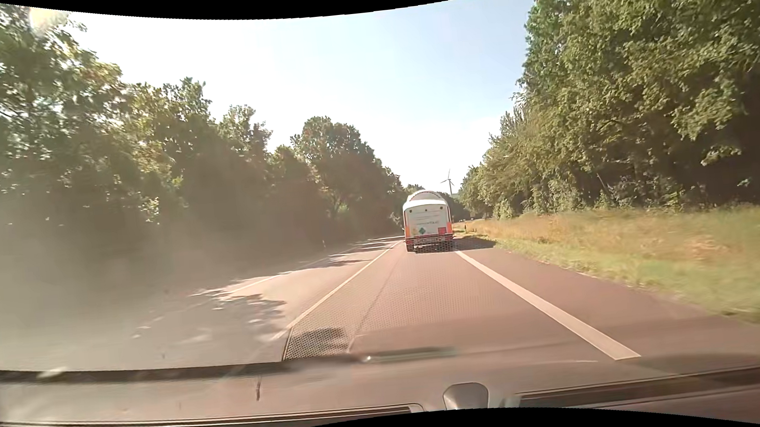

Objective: Follow the waypoints while adhering to traffic rules and regulations

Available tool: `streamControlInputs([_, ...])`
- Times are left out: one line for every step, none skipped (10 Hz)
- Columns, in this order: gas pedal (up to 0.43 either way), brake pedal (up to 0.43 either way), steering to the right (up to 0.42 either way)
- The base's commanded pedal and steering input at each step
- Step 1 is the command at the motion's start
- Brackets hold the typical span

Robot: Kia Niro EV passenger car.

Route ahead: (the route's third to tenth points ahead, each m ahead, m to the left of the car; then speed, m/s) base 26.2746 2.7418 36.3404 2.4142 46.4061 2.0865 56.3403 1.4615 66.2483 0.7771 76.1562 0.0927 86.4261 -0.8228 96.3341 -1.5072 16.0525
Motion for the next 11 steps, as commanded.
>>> streamControlInputs([0.11,0.006,0.008])
streamControlInputs([0.098,0.006,0.009])
streamControlInputs([0.087,0.006,0.008])
streamControlInputs([0.067,0.006,0.009])
streamControlInputs([0.059,0.006,0.008])
streamControlInputs([0.047,0.006,0.008])
streamControlInputs([0.047,0.006,0.008])
streamControlInputs([0.028,0.006,0.008])
streamControlInputs([0.02,0.006,0.008])
streamControlInputs([0.008,0.006,0.008])
streamControlInputs([0.0,0.006,0.008])
